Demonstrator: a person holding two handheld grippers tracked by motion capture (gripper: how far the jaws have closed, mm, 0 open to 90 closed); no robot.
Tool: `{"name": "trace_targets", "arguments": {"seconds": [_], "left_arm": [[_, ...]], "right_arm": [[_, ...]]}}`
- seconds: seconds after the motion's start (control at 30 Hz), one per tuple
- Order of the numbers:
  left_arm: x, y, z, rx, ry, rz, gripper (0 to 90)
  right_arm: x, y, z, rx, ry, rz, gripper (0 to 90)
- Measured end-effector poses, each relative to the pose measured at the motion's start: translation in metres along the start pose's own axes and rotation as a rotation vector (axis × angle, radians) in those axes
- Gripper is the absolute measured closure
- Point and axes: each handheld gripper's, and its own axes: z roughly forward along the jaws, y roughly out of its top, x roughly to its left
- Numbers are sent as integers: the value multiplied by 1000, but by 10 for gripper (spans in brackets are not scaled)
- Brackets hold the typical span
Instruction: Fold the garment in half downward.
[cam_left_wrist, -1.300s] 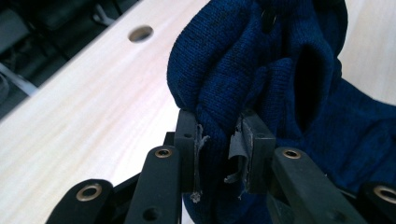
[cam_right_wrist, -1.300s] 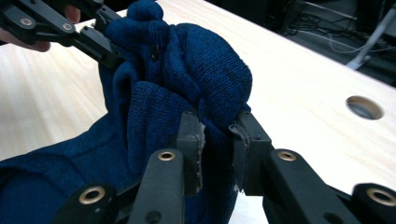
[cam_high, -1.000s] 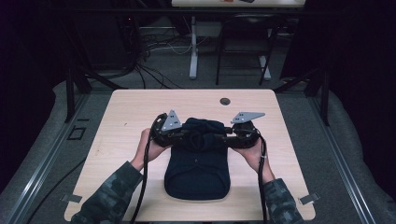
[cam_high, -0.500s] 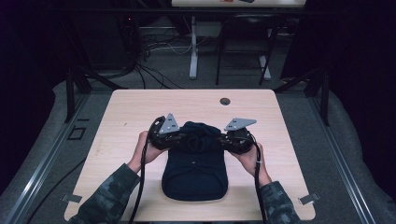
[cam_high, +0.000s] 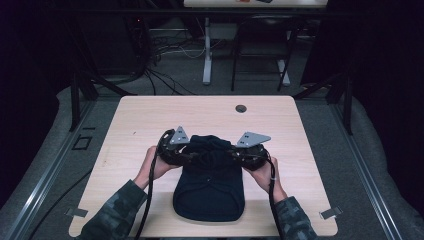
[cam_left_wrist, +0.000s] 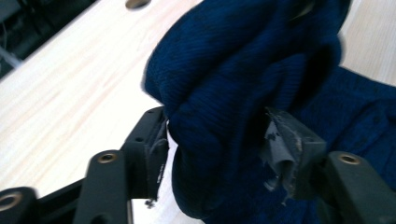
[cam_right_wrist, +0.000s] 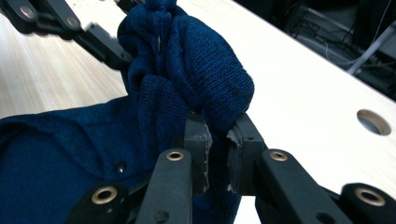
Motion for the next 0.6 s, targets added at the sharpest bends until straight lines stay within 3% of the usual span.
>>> {"name": "trace_targets", "arguments": {"seconds": [0.07, 0.17, 0.2, 0.27, 0.43, 0.57, 0.6], "left_arm": [[1, -1, 3, 5, -8, -23, 398], [1, -2, 5, 3, -12, -14, 450], [0, -3, 5, 3, -7, 1, 580], [-3, -2, 3, -6, -10, 27, 673], [-17, 3, -3, -34, 46, 130, 736], [-22, 6, -5, -46, 71, 166, 745], [-23, 7, -5, -45, 76, 181, 750]], "right_arm": [[0, 0, -1, -10, 2, -4, 795], [0, 0, -2, -18, 2, -5, 795], [-1, -1, -4, -20, 1, -11, 794], [-2, -2, -6, -23, 13, -6, 791], [-2, -7, -13, -16, 28, -15, 776], [-2, -11, -17, -6, 42, -2, 737], [-2, -16, -17, 10, 65, 10, 725]]}}
